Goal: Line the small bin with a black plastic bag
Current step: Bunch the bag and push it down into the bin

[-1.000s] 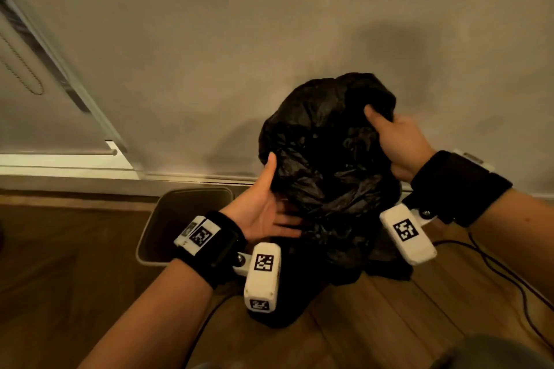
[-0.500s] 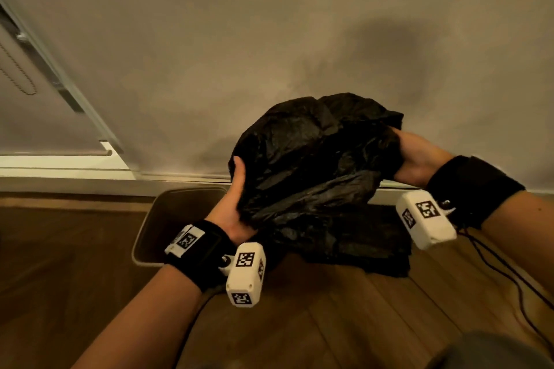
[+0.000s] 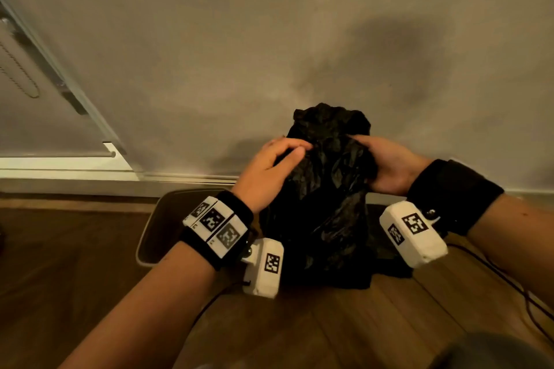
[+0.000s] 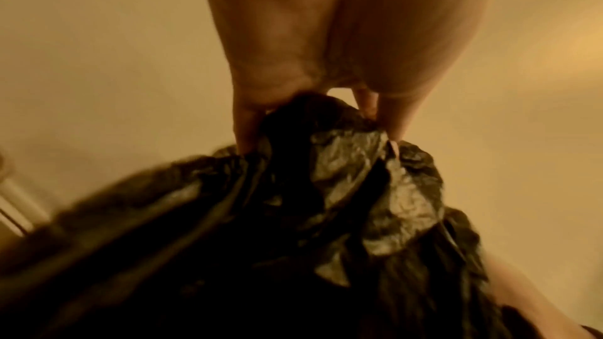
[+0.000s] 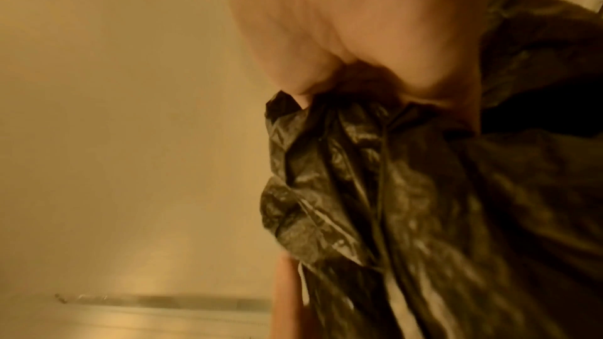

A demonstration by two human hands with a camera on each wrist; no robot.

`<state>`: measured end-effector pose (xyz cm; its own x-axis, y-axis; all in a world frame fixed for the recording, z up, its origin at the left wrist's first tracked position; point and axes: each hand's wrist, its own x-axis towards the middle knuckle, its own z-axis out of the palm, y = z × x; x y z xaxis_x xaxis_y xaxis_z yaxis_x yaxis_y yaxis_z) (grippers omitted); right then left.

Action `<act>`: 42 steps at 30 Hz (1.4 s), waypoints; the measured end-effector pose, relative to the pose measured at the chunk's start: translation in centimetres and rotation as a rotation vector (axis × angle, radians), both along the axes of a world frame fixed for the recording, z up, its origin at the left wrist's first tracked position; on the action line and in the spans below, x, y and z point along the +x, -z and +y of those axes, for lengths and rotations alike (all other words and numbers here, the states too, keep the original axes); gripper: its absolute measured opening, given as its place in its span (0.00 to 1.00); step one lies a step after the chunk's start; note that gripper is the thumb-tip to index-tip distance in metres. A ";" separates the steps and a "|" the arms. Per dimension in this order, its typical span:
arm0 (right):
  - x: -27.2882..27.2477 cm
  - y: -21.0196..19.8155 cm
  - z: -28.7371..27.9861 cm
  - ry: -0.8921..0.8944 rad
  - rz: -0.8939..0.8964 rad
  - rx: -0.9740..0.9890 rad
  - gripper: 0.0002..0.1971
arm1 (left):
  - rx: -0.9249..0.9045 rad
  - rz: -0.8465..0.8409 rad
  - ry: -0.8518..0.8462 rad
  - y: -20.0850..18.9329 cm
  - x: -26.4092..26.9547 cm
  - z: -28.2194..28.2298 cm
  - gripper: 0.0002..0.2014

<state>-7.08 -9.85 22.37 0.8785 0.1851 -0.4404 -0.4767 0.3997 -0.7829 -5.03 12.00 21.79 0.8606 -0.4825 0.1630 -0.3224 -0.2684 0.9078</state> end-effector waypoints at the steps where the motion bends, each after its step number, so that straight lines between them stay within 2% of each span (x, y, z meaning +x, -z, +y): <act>1: -0.1 -0.1 0.5 -0.028 -0.010 -0.003 0.19 | -0.067 0.122 0.019 -0.3 -0.5 -0.6 0.17; 2: -0.2 -0.2 1.0 -0.050 -0.019 -0.013 0.20 | -0.108 0.225 0.026 -0.5 -1.0 -1.0 0.27; 4: -0.4 -0.3 1.7 -0.078 -0.025 -0.047 0.20 | -0.037 0.257 0.010 0.3 -1.1 -1.6 0.49; 6: -0.6 -0.3 2.2 -0.104 -0.005 -0.090 0.19 | 0.066 0.215 -0.021 1.2 -1.1 -1.8 0.59; 8: -0.9 -0.4 2.2 -0.162 -0.010 -0.127 0.18 | 0.132 0.189 -0.062 1.9 -0.7 -1.4 0.54; 11: -1.1 -1.3 1.4 -0.196 -0.129 -0.281 0.17 | 0.203 0.073 -0.087 1.3 0.9 0.4 0.30; 12: -1.0 -1.8 0.8 -0.164 -0.193 -0.359 0.19 | 0.211 0.039 -0.087 0.6 1.4 1.3 0.27; 14: -0.6 -2.6 -0.9 -0.070 -0.338 -0.502 0.28 | 0.205 0.022 -0.078 -0.9 2.4 3.2 0.26; 16: 0.2 -3.3 -2.7 -0.063 -0.481 -0.763 0.40 | 0.165 0.036 -0.026 -2.3 2.8 4.7 0.25; 18: 1.0 -3.2 -3.6 -0.219 -0.558 -0.977 0.54 | 0.114 0.047 -0.004 -3.5 2.8 5.5 0.23; 20: 1.7 -1.8 -3.1 -0.463 -0.499 -0.949 0.62 | 0.043 0.045 -0.014 -4.1 2.9 6.1 0.22; 22: 2.3 0.6 -1.9 -0.647 -0.420 -0.974 0.57 | -0.034 0.042 -0.040 -4.8 3.1 6.6 0.23; 24: 2.5 2.0 -0.4 -0.697 -0.362 -0.998 0.45 | -0.077 0.030 -0.068 -5.6 3.0 7.4 0.22; 26: 2.7 1.3 1.0 -0.604 -0.354 -0.995 0.33 | -0.098 0.004 -0.087 -6.6 2.9 8.5 0.23; 29: 3.5 -2.3 2.3 -0.399 -0.373 -0.887 0.15 | -0.138 -0.056 -0.121 -9.3 2.9 11.3 0.30; 31: 4.3 -5.1 3.5 -0.319 -0.395 -0.782 0.13 | -0.142 -0.093 -0.154 -11.7 2.9 13.5 0.32; 36: 7.1 -9.2 9.6 -0.323 -0.406 -0.637 0.21 | -0.184 -0.113 -0.328 -15.2 4.8 20.3 0.14; 39: 8.3 -8.7 14.2 -0.389 -0.376 -0.556 0.18 | -0.146 -0.062 -0.436 -14.0 5.2 24.6 0.18; 42: 9.2 -5.8 18.5 -0.429 -0.317 -0.486 0.18 | -0.078 -0.009 -0.517 -10.7 4.9 28.3 0.16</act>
<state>2.08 8.66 28.19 0.8714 0.3908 -0.2965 -0.2339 -0.2002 -0.9514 -0.11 40.33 32.49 0.9816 0.0185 0.1900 -0.1737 -0.3266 0.9291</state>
